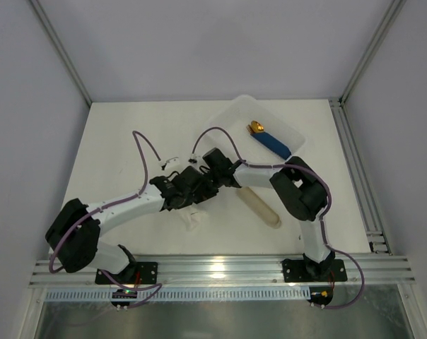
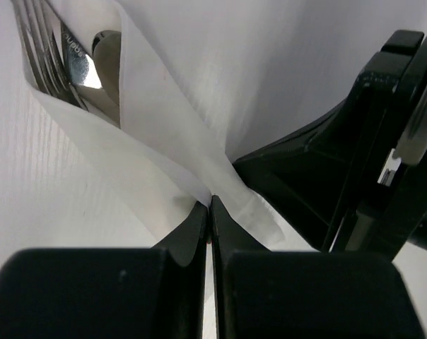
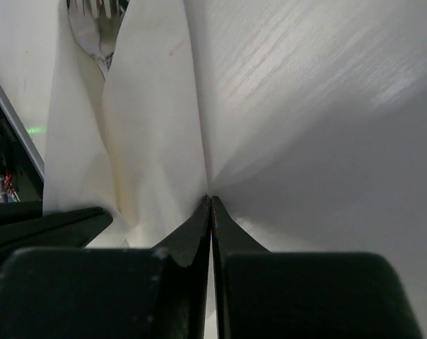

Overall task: Place the utensils on the paper napkin and roll it up
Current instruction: Roll the napkin at the center of the board.

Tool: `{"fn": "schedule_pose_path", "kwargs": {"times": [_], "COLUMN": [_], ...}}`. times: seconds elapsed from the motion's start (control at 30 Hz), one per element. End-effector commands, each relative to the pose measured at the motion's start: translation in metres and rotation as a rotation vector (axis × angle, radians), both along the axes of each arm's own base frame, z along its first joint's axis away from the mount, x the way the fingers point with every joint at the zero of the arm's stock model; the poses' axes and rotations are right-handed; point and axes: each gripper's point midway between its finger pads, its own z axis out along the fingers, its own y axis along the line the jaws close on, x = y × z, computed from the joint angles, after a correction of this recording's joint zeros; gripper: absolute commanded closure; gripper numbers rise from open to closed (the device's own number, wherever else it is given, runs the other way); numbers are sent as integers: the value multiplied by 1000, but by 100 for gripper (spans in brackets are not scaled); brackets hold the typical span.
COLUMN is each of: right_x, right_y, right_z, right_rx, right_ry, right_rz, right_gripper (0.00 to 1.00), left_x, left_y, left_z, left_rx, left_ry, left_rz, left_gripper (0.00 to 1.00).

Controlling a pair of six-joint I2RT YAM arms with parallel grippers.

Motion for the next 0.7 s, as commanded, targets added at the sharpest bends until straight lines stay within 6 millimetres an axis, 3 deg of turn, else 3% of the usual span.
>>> {"fn": "schedule_pose_path", "kwargs": {"times": [0.0, 0.17, 0.4, 0.67], "right_x": [8, 7, -5, -24], "right_y": [2, -2, 0, 5], "right_z": [30, 49, 55, 40], "right_rx": [35, 55, 108, 108], "right_ry": [-111, -149, -114, -32], "right_rz": [-23, -16, 4, 39], "right_gripper": [96, 96, 96, 96], "left_x": [9, 4, -2, -6], "left_y": [-4, 0, 5, 8], "left_z": [14, 17, 15, 15], "left_rx": [-42, -63, -78, -95], "left_ry": [-66, -72, -71, -75], "left_rz": [11, 23, 34, 41], "left_gripper": [100, 100, 100, 100]}}
